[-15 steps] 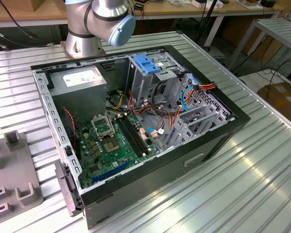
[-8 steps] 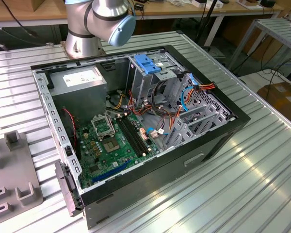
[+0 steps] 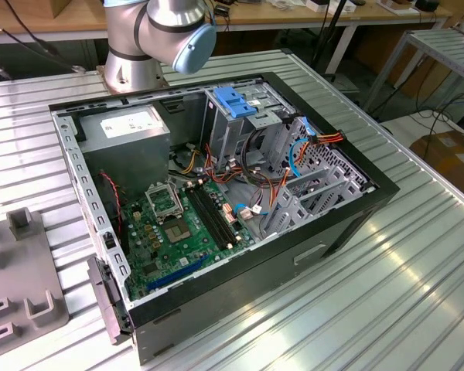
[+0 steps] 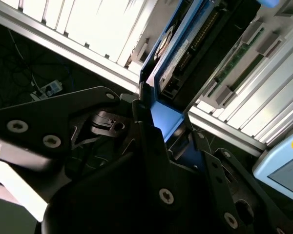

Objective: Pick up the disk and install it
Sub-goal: 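Pick up the disk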

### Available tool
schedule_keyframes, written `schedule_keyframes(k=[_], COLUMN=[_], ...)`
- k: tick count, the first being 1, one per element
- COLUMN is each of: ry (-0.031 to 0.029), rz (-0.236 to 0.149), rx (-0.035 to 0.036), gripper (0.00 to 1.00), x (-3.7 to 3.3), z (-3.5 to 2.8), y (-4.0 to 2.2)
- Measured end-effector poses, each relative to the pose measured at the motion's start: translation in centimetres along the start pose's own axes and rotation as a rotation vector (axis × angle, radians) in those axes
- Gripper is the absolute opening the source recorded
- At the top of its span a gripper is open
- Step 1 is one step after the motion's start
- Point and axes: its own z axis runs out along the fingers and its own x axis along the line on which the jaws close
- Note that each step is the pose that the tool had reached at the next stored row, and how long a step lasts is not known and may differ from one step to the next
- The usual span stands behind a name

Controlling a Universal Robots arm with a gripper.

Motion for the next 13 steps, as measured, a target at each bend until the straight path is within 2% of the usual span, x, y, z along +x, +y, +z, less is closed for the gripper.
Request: schedule_keyframes(k=[5,10,13], ry=[0.0013,0.0018,0.0017], rz=[0.000,0.000,0.000], rx=[0.0001,0.0000,0.0002], gripper=[0.37,0.37,0.37], x=[-0.02,-0.03,-0.04], z=[-1.40,-2.37,-3.25], y=[0.03,0.06,0.08])
